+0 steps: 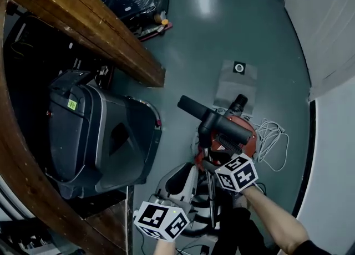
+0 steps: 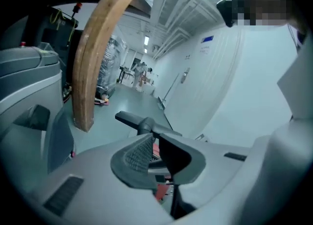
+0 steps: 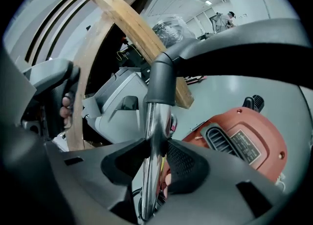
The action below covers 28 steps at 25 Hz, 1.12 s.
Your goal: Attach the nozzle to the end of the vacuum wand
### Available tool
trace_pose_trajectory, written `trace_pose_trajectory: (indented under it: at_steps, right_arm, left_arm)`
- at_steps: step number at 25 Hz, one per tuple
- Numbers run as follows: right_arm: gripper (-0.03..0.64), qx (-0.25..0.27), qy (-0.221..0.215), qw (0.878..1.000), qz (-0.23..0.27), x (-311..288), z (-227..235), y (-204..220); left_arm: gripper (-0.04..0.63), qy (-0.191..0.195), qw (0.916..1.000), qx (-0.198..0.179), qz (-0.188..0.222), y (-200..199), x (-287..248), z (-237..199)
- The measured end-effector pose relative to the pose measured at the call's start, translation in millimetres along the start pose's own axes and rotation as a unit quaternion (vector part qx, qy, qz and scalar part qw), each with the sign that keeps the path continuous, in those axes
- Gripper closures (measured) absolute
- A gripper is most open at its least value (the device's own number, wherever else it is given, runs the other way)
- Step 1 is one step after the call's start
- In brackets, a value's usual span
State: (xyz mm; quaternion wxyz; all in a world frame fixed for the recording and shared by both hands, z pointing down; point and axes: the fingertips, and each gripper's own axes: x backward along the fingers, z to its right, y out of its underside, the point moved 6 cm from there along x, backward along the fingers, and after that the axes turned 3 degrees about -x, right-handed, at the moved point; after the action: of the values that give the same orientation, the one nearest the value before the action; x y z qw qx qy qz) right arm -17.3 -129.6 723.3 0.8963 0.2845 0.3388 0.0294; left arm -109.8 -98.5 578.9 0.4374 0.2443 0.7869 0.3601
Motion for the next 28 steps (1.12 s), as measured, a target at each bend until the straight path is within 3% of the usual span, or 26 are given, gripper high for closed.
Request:
trace_pose_trajectory:
  at_steps: [6, 14, 28]
  right_arm:
    - [0.470, -0.006, 0.002, 1.000, -0.001, -10.8, 13.4, -0.4]
    - [0.469, -0.007, -0.004, 1.000, 0.003, -26.0, 11.4, -4.3]
    - [0.468, -0.011, 0.011, 1.000, -0.002, -20.1, 8.8, -8.8]
  left_arm:
    - [0.558, -0.013, 0.9986, 0.040, 0.032, 20.7, 35.8, 0.9]
    - [0.558, -0.032, 0.9964, 0.064, 0.045, 32.2, 55.1, -1.2]
    - [0.558, -0.039, 0.9967, 0.049, 0.052, 34.6, 79.1, -1.8]
